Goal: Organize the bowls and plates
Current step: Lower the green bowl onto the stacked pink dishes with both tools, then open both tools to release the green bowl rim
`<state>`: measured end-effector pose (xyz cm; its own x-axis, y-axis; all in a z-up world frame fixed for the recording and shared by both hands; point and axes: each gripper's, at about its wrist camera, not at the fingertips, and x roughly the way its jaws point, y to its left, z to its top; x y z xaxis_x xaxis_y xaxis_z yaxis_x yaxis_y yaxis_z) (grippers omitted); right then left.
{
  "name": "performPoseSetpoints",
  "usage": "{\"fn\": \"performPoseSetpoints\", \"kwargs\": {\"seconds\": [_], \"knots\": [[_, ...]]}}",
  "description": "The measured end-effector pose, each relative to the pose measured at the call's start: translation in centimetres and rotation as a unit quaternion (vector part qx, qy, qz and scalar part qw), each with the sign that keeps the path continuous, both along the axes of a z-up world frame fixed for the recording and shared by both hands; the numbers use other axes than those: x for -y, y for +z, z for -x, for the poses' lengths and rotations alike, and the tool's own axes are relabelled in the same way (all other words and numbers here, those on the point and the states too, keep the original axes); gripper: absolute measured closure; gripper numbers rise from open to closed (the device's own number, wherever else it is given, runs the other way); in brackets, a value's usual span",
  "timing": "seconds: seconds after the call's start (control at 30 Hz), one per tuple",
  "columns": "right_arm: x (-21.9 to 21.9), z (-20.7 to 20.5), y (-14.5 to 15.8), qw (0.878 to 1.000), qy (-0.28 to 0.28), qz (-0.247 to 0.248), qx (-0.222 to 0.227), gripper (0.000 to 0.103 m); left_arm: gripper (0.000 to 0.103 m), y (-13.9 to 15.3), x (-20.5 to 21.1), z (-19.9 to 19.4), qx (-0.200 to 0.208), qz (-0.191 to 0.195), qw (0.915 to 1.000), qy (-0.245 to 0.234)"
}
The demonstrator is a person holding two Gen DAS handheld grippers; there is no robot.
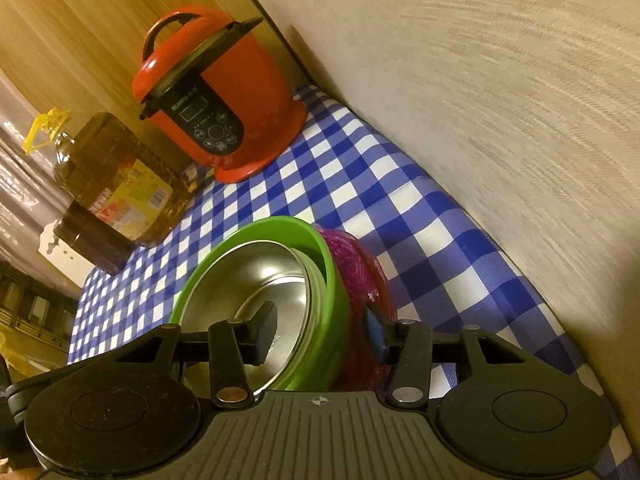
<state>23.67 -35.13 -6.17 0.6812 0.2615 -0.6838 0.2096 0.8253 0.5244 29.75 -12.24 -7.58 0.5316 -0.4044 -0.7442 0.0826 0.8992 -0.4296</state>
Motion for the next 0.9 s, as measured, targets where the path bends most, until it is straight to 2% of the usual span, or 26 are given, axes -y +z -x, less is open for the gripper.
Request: {"fn": "performPoseSetpoints", "kwargs": {"seconds": [0.17, 0.37, 0.6, 0.9], "knots": [[-0.1, 0.8, 0.4, 1.0, 0.0, 0.003, 0.001, 0.055, 0.049, 0.5, -0.4, 1.0, 0.008, 0.001, 0.9999, 0.011], [0.1, 1.9, 1.0, 1.0, -0.002, 0.001, 0.002, 0.054, 0.049, 1.3, -0.8, 2.4, 0.016, 0.0, 0.9997, 0.018], [0.0, 4.0, 1.6, 1.0, -0.009, -0.004, 0.002, 0.054, 0.049, 1.8, -1.0, 4.4, 0.028, -0.025, 0.9991, 0.019], [-0.5, 7.0, 2.2, 1.0, -0.002, 0.008, 0.003, 0.053, 0.04, 2.7, -1.3, 8.0, 0.054, -0.049, 0.9971, 0.02]]}}
